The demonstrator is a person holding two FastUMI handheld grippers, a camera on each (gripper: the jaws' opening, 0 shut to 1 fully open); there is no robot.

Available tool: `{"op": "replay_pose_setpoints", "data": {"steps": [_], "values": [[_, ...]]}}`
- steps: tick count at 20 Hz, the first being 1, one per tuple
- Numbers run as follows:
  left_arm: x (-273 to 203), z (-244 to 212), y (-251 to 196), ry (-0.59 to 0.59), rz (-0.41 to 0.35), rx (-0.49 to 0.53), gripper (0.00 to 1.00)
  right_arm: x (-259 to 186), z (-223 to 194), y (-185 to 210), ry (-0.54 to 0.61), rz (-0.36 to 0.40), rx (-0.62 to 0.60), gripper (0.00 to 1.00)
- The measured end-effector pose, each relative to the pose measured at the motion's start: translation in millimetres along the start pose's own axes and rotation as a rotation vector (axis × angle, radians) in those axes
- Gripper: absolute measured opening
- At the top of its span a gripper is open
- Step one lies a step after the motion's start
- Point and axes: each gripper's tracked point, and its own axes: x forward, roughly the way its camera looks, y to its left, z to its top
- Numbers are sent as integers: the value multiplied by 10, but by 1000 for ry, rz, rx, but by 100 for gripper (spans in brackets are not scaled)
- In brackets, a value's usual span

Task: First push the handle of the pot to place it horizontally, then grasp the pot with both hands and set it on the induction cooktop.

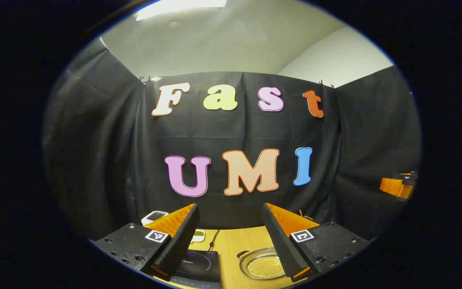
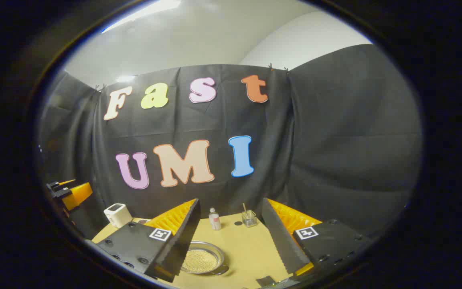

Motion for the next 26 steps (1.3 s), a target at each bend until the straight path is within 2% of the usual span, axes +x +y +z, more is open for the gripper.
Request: {"op": "replay_pose_setpoints", "data": {"steps": [1,2,6,7,8,11,12,13,14,17,18,19,23,24,25,26], "values": [[-16,-2,13,3,3,2,95,-12,-10,-11,4,-7,-1,96],[-53,-32,48,6,7,4,95,-24,-18,-10,9,-10,-2,92],[-182,-128,210,24,33,2,92,-87,-61,-3,40,-14,2,92],[-214,-144,255,27,39,4,95,-109,-92,13,52,-13,6,92],[-253,-170,310,28,48,7,92,-202,-189,39,63,-11,11,92],[-352,-206,468,29,73,5,92,-248,-307,146,82,0,26,92],[-381,-233,510,32,82,0,92,-239,-324,186,85,6,27,96],[-405,-262,560,35,90,-6,95,-232,-343,235,86,14,24,96],[-416,-280,604,37,99,-11,92,-230,-357,277,88,21,19,96],[-452,-354,728,57,127,-18,92,-214,-402,386,98,43,5,96],[-453,-371,754,59,133,-19,95,-204,-389,428,96,49,2,96],[-437,-374,763,61,135,-23,92,-191,-387,451,92,54,-1,96],[-344,-421,699,58,100,-52,95,-179,-412,482,107,55,-10,96],[-307,-429,658,60,84,-58,92,-173,-401,472,105,49,-18,92],[-263,-435,625,62,69,-60,92,-181,-386,438,98,39,-28,92],[-232,-464,608,66,57,-56,99,-188,-365,406,95,29,-37,92]]}}
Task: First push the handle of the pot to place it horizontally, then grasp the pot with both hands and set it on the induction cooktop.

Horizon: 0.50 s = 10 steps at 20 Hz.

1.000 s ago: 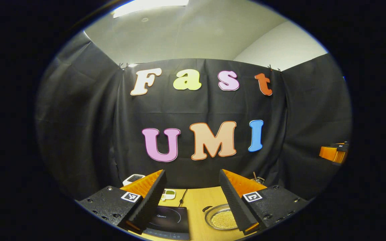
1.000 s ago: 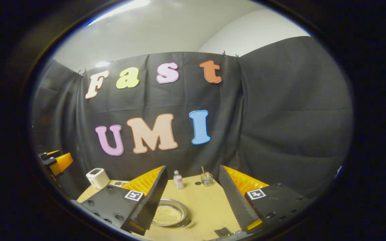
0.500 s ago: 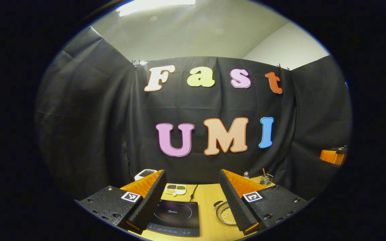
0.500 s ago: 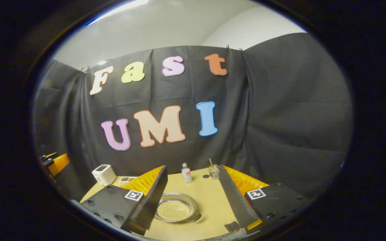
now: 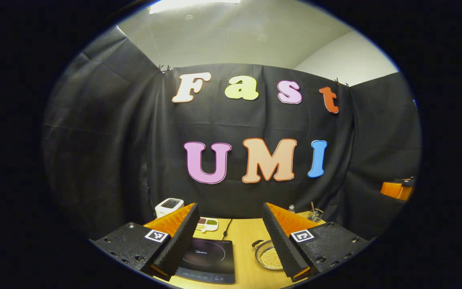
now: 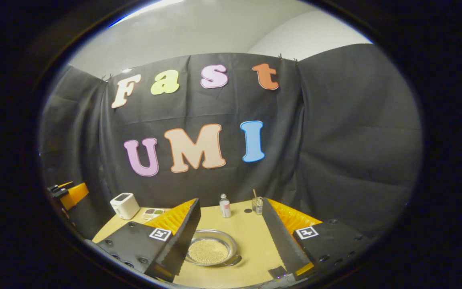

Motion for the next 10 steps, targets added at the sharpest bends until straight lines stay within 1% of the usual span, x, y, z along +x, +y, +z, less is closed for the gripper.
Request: {"op": "replay_pose_setpoints", "data": {"steps": [2,3,4,5,6,7,10], "values": [[51,-1,-23,0,-10,9,92,-39,6,-47,-3,-16,-2,92],[69,9,-48,-1,-18,7,96,-57,8,-69,-3,-21,2,92],[75,-13,-75,1,-27,3,95,-62,6,-87,-1,-27,7,96],[84,-19,-90,3,-35,-2,92,-66,-2,-104,-2,-33,10,100],[91,-35,-94,5,-40,-6,92,-76,-9,-114,1,-37,13,92],[103,-47,-84,8,-41,-8,92,-73,-40,-110,5,-35,14,92],[112,-93,-43,18,-35,-5,92,-91,-93,-73,19,-23,13,55]]}}
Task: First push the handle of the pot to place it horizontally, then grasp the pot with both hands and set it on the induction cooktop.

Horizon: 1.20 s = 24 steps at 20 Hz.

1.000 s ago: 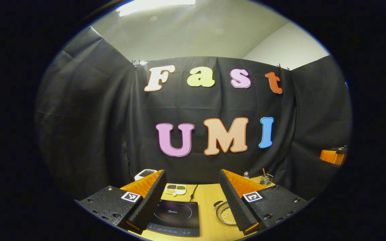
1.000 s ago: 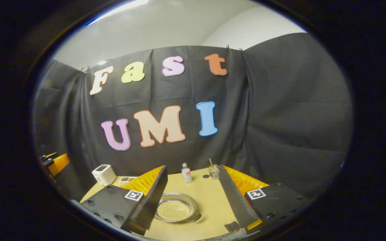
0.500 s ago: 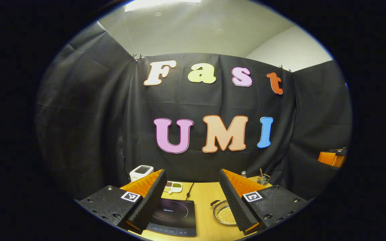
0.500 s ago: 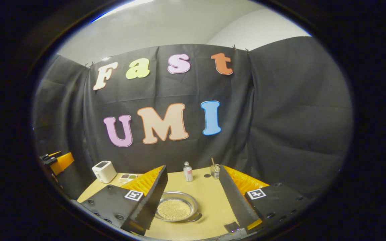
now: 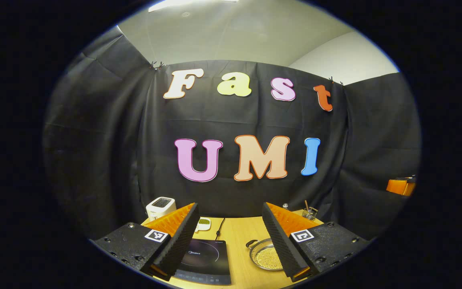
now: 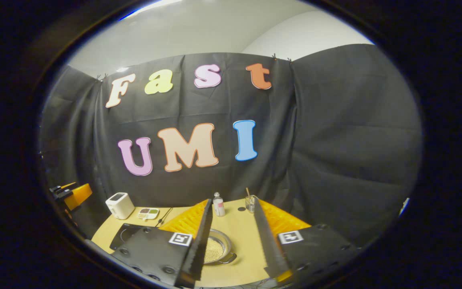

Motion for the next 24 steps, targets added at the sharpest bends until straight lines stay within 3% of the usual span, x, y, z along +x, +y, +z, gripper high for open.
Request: {"op": "replay_pose_setpoints", "data": {"steps": [1,4,7,8,9,12,13,14,16,23,24], "values": [[-3,-10,11,4,1,0,92,-6,-21,18,4,2,-4,49],[-33,-46,63,12,7,2,95,16,-75,87,13,16,-10,15],[-57,-61,137,8,26,17,95,5,-123,162,25,33,-33,14],[-68,-60,148,7,29,20,92,10,-131,193,23,39,-50,3],[-80,-59,167,4,33,21,95,9,-132,224,19,44,-64,3],[-98,-68,213,2,45,8,92,75,-213,281,14,55,-108,6],[-109,-71,228,2,51,6,95,-96,-136,313,17,58,-87,7],[-124,-60,246,0,58,6,95,-44,-161,364,27,86,-71,2],[-154,-60,291,-1,71,13,92,60,-215,383,41,98,-55,2],[-265,-131,414,12,110,28,95,89,-788,466,193,137,-42,2],[-277,-132,437,14,116,32,92,83,-896,474,221,139,-41,2]]}}
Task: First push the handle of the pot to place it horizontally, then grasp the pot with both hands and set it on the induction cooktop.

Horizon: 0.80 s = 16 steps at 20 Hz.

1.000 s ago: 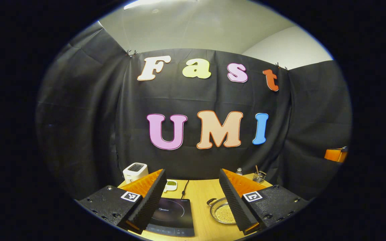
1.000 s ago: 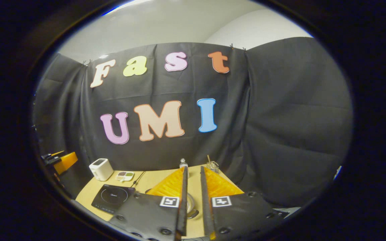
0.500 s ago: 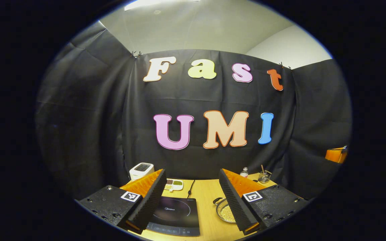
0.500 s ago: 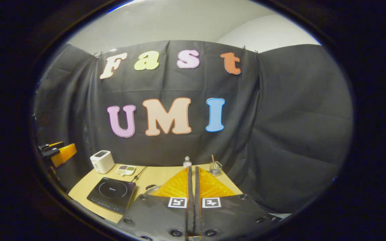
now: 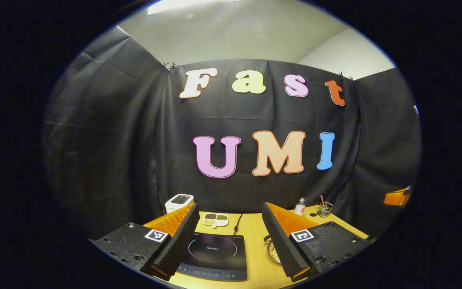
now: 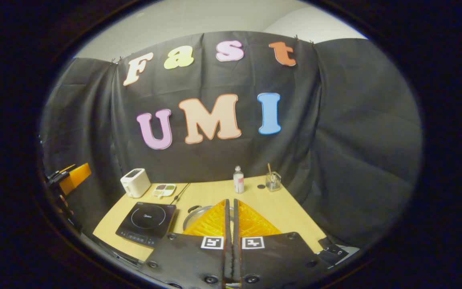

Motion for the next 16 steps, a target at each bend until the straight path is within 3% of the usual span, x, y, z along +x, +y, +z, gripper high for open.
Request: {"op": "replay_pose_setpoints", "data": {"steps": [7,8,16], "values": [[-76,-137,160,21,9,13,95,76,-946,157,264,27,56,3],[-94,-166,193,27,9,18,92,80,-1068,193,296,28,70,2],[-105,-365,431,76,14,52,92,165,-1847,423,542,19,175,3]]}}
